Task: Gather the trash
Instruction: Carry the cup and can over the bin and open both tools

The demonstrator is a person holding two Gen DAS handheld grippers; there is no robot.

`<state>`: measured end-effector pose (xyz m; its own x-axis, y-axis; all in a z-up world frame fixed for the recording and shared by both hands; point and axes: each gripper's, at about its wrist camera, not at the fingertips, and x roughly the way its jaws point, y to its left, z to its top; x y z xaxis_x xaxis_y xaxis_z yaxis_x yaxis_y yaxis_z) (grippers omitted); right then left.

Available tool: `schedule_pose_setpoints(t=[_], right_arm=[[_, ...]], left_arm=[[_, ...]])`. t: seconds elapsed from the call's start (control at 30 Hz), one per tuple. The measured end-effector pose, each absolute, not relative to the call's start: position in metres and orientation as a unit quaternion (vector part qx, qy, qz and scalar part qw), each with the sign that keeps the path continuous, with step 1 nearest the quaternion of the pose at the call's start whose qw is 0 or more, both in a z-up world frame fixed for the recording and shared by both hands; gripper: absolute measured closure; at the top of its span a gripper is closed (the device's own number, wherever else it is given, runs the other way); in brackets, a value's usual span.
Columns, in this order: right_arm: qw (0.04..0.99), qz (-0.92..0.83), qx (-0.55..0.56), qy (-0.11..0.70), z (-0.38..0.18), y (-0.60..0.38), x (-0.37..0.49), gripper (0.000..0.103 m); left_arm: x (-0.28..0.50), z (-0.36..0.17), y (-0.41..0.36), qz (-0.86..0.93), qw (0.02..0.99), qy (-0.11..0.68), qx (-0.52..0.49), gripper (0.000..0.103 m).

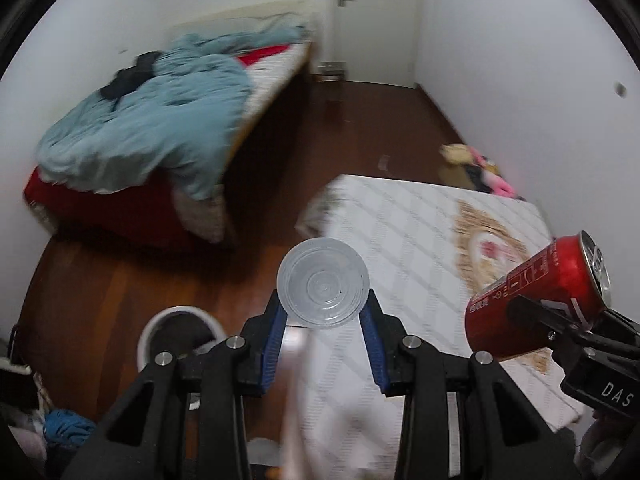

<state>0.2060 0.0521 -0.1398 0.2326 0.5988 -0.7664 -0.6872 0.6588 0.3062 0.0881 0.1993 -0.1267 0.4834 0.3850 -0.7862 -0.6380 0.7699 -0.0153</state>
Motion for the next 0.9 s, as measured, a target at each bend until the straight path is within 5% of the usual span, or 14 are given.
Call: schedule_pose_setpoints(t=[0.2,0.43,0.77,0.87,0.9], right_arm=[[0.731,0.461,-0.078,0.497,-0.182,0.176,0.161,0.033],[0.658,0.476,-0.135,0.568,-0.288,0.316,0.114,0.033],[0.591,0.460,-0.189,0.635,-0.421,0.419,0.078,0.033],[0.575,0.456,-0.188,0.652,-0.444,0.436,0.075,0.032],[0.573,0.455,-0.187,0.656,-0.450,0.442,0.075,0.032]], left_arm=[[0.016,-0.162,0.293,0.364,0.804,0.426,-0.198,0.070],[-0.054,-0.262,0.400,0.390,0.725,0.487,-0.293,0.069],[-0.095,-0.380,0.469,0.384,0.642,0.539,-0.387,0.068],[-0.104,-0.387,0.476,0.392,0.635,0.536,-0.396,0.052],[-0.107,-0.386,0.477,0.397,0.635,0.531,-0.397,0.034]])
